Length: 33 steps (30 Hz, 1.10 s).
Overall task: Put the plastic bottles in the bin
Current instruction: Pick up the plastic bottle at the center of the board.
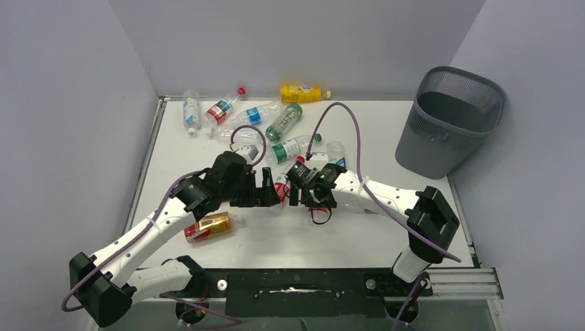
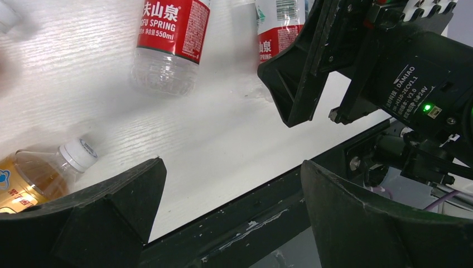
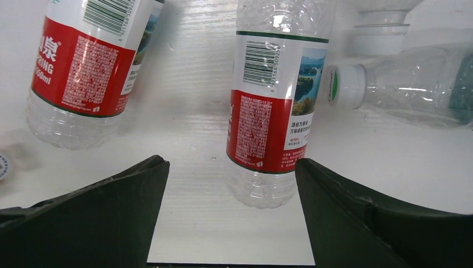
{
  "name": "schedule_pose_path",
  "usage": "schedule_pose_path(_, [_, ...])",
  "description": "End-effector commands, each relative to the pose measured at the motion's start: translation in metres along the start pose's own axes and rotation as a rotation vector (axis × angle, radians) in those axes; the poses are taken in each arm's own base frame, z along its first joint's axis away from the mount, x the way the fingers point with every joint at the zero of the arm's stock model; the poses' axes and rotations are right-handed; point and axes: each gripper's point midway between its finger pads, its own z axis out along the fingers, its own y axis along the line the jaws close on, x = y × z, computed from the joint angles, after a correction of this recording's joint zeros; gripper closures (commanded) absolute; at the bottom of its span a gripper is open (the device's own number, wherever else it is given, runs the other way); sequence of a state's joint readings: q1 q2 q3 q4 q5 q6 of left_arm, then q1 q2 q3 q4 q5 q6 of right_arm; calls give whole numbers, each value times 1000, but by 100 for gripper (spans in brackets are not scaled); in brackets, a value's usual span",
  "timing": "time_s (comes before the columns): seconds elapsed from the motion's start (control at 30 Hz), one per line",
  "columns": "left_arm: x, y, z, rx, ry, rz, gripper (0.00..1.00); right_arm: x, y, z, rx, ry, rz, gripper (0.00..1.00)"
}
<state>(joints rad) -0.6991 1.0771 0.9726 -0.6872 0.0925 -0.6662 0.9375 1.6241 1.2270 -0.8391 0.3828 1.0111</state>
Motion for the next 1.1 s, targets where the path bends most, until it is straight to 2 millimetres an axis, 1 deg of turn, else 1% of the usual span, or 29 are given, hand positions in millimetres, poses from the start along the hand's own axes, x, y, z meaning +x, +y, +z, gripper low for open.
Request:
schedule_pose_path(0.0, [-6, -8, -4, 45, -31, -4, 7, 0, -5, 10, 31, -17, 8, 13])
schedule_pose_path(0.3, [-2, -8, -3, 46, -26, -28, 7, 11, -8, 24, 11, 10, 3, 15])
schedule_pose_path(0.37, [-1, -9, -2, 47, -26, -32, 7, 15, -9, 27, 6, 18, -2, 17])
schedule_pose_path(0.4, [-1, -9, -2, 47, -28, -36, 7, 16, -9, 28, 4, 21, -4, 21])
schedule_pose_path(0.53, [-1, -11, -3, 50, -34, -45, 7, 17, -10, 25, -11, 18, -6, 29])
schedule_pose_path(0.7, [0, -12, -4, 52, -40, -53, 7, 21, -12, 24, -17, 25, -16, 34])
schedule_pose_path(0.87, [2, -14, -5, 57, -40, -54, 7, 29, -13, 28, -24, 38, -20, 33])
schedule_pose_path(0.93, [2, -15, -5, 60, -40, -53, 7, 32, -13, 28, -27, 42, -24, 29])
schedule_pose_path(1.0, [1, -17, -5, 59, -41, -51, 7, 36, -13, 29, -28, 48, -29, 23])
schedule_pose_path(1.07, [-1, -19, -6, 56, -44, -47, 7, 38, -13, 30, -30, 50, -34, 24])
